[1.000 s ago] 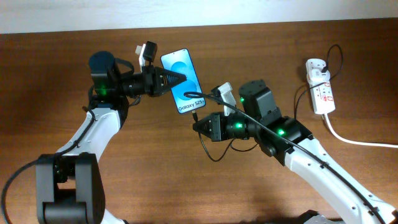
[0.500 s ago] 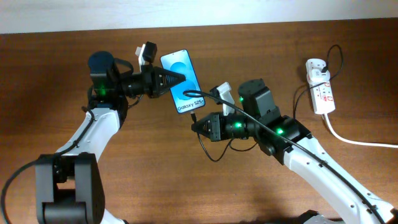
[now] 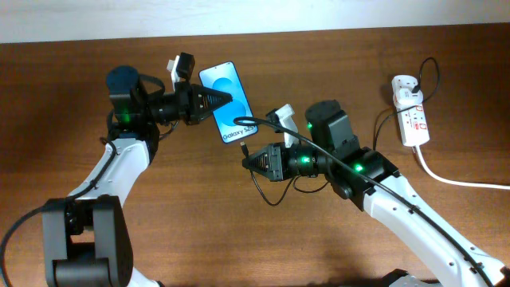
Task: Plug charger to phone and switch on socket
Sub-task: 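Push the USB-C plug into the phone port with the right gripper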
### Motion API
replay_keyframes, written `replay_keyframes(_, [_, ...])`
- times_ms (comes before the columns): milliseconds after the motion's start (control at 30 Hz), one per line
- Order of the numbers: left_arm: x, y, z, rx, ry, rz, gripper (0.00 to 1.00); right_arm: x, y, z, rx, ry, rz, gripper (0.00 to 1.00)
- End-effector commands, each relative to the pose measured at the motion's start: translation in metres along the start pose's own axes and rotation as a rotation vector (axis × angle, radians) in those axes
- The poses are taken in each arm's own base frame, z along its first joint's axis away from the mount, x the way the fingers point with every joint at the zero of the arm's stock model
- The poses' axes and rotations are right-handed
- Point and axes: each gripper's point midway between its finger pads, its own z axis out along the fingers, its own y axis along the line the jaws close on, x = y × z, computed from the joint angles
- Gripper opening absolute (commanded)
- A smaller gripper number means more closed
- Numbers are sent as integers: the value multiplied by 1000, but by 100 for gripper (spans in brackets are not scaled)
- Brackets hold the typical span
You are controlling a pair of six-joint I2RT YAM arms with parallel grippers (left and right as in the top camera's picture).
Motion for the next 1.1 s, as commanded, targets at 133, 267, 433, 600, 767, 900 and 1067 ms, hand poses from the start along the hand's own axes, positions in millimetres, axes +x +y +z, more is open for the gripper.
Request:
replay_keyframes(133, [2, -7, 1, 17, 34, -5, 0, -9, 4, -3, 7, -24, -23, 4])
replay_keyframes(267, [4, -8, 1, 20, 44, -15, 0, -11, 1, -3, 23, -36, -22, 4])
replay_keyframes(433, [5, -8, 5, 21, 49, -15, 0, -11, 1, -3, 25, -37, -22, 4])
replay_keyframes(600, [7, -9, 8, 24, 58, -15, 0, -11, 0, -3, 26, -38, -23, 4])
replay_keyframes(767, [7, -9, 8, 24, 59, -11, 0, -14, -2, -3, 42, -52, -27, 4])
replay_keyframes(900, [7, -9, 8, 25, 58, 23, 0, -13, -1, -3, 36, -48, -27, 4])
replay_keyframes(1067, [8, -9, 8, 27, 61, 44, 0, -12, 1, -3, 23, -39, -30, 4])
